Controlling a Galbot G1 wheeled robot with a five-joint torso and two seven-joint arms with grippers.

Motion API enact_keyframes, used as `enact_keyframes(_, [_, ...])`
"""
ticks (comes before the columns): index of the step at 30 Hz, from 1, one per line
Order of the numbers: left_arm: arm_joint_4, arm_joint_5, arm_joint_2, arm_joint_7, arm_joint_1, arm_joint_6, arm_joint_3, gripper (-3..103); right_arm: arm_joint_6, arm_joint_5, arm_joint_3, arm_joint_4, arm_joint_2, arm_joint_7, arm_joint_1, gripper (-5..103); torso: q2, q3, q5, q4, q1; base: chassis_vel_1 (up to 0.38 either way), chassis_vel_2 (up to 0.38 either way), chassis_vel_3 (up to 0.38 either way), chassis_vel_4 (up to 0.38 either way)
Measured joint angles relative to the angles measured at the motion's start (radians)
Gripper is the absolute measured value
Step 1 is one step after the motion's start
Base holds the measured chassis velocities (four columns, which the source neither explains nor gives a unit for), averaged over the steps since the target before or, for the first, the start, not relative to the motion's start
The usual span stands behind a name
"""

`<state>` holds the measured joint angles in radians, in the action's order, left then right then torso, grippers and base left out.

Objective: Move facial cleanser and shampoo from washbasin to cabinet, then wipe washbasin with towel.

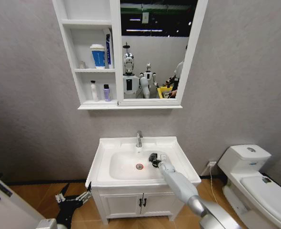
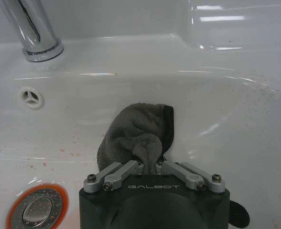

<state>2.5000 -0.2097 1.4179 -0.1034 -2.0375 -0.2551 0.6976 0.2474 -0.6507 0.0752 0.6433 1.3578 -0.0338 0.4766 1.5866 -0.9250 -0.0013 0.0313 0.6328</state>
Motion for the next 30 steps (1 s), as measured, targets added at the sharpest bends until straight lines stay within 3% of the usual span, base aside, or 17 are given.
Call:
enact_keyframes(8, [0.000, 0.000, 0.000, 0.000, 0.000, 0.000, 0.000, 100, -0.054, -0.046, 0.046, -0.039, 0.034, 0.091, -0.021, 5, -0.001, -0.001, 0.0011, -0.0005, 0.001, 0.000, 0.000, 0.000, 0.000])
enact_keyframes(14, [0.000, 0.000, 0.000, 0.000, 0.000, 0.000, 0.000, 100, -0.022, -0.208, 0.064, 0.086, 0.037, 0.102, 0.002, 5, -0.001, -0.001, 0.0010, -0.0013, 0.001, 0.000, 0.000, 0.000, 0.000])
enact_keyframes(16, [0.000, 0.000, 0.000, 0.000, 0.000, 0.000, 0.000, 100, 0.053, -0.277, 0.067, 0.177, 0.020, 0.034, 0.019, 5, -0.001, 0.000, 0.0006, -0.0009, 0.001, 0.000, 0.000, 0.000, 0.000])
enact_keyframes(17, [0.000, 0.000, 0.000, 0.000, 0.000, 0.000, 0.000, 100, 0.053, -0.277, 0.067, 0.177, 0.020, 0.034, 0.019, 5, -0.001, 0.000, 0.0006, -0.0009, 0.001, 0.000, 0.000, 0.000, 0.000])
enact_keyframes(20, [0.000, 0.000, 0.000, 0.000, 0.000, 0.000, 0.000, 100, 0.131, -0.294, 0.064, 0.260, -0.008, -0.063, 0.047, 5, -0.001, 0.000, 0.0007, -0.0011, 0.001, 0.000, 0.000, 0.000, 0.000])
enact_keyframes(30, [0.000, 0.000, 0.000, 0.000, 0.000, 0.000, 0.000, 100, 0.176, -0.230, 0.027, 0.445, -0.137, -0.296, 0.151, 5, 0.000, 0.000, 0.0007, -0.0008, 0.000, 0.000, 0.000, 0.000, 0.000])
